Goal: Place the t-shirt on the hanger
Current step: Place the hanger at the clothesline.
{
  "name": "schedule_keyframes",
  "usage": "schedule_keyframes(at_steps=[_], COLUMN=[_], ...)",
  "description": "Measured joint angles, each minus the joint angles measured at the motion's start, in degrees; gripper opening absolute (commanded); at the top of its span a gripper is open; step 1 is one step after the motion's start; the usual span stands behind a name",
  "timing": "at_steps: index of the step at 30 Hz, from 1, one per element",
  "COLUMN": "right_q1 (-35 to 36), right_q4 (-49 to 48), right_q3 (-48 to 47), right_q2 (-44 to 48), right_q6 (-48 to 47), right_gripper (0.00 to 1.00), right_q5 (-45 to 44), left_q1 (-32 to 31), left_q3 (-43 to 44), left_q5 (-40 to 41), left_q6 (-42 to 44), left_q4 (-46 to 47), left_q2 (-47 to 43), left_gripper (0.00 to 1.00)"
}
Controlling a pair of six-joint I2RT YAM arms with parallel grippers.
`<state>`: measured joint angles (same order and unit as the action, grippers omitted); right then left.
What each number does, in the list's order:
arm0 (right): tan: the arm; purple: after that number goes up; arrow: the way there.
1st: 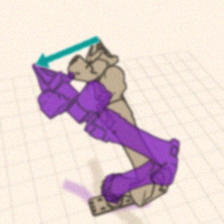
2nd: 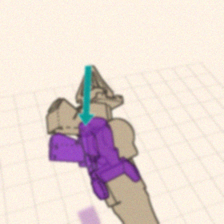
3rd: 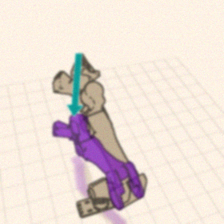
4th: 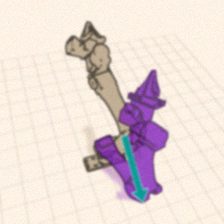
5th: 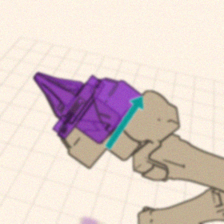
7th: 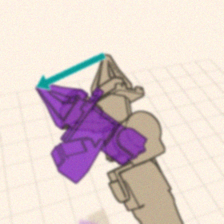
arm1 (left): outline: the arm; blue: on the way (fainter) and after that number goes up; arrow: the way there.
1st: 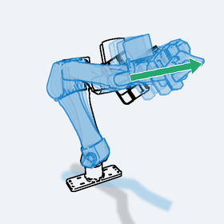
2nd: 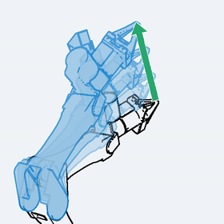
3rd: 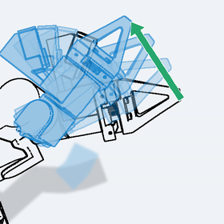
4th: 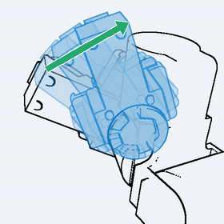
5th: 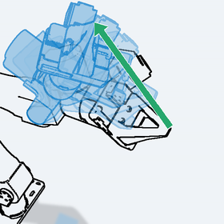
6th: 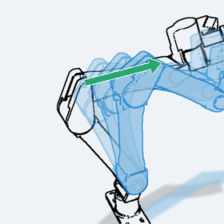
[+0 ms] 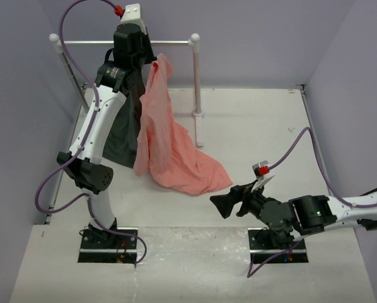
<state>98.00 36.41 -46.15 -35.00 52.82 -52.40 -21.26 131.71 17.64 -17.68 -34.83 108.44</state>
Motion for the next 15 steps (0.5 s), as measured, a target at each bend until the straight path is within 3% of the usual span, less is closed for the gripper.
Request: schedule_keyframes(at_steps=[6,15], right_q1=[0.0,0.0], right_q4=[-0.6,-1.3], right_q3=[3.7,4.9], right_q2=[6.4,7.3], right_q6=[-0.1,-0.7], right_gripper=[0.99,0.99], right_q5=[-0.7,-0.7], left_q1=[1.9,2.8], left_q3=[-0.9,-1.0], left_q5=[-2.4,-4.3], left_q6=[-1.1,-1.9], left_q4=[3.2,5.2], left_q2=[0.0,2.4], left_gripper=[0.0,0.0])
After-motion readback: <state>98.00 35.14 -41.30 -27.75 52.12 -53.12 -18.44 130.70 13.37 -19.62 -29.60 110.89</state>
